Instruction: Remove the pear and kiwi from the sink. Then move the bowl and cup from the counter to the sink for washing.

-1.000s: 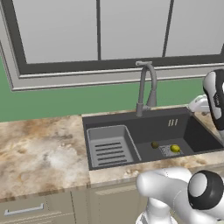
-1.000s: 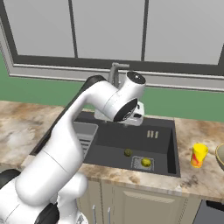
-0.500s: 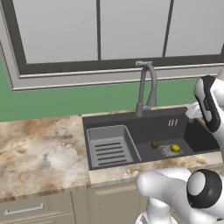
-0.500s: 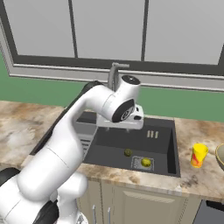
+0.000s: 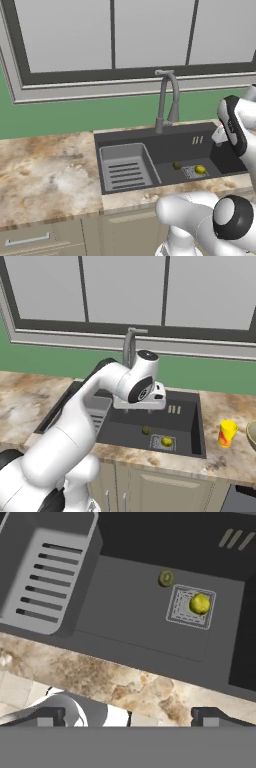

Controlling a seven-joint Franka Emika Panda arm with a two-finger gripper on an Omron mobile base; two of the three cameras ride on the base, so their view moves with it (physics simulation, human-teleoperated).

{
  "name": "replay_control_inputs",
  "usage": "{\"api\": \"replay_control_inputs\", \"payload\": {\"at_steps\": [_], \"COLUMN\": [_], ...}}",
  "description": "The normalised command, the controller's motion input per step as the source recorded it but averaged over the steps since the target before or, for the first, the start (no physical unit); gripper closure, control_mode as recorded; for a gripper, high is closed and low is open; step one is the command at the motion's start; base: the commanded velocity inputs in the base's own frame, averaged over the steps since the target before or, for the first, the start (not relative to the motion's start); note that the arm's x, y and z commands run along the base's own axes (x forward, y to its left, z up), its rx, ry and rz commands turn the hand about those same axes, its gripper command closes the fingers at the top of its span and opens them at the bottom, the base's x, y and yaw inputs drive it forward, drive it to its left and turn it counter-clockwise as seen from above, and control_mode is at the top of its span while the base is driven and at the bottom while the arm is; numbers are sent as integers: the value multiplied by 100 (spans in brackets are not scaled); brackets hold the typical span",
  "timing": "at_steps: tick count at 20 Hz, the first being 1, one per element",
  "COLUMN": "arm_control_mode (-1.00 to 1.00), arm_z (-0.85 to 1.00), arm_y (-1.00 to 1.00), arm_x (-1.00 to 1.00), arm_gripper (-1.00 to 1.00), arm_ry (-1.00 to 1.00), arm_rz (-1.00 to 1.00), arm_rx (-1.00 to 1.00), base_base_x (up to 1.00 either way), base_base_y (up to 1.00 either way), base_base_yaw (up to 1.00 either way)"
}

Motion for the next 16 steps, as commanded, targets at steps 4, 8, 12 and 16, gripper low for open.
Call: {"api": "replay_control_inputs", "payload": {"at_steps": [4, 8, 12, 16], "arm_control_mode": [-100, -100, -100, -100], "arm_z": [-26, -23, -20, -18], "arm_y": [-10, -7, -5, -9], "arm_x": [8, 11, 13, 14], "arm_gripper": [-100, -100, -100, -100], "arm_ry": [0, 0, 0, 2], "arm_rz": [0, 0, 0, 0], "arm_rx": [-1, 0, 0, 0], "base_base_x": [0, 0, 0, 0], "base_base_y": [0, 0, 0, 0], "base_base_yaw": [0, 0, 0, 0]}}
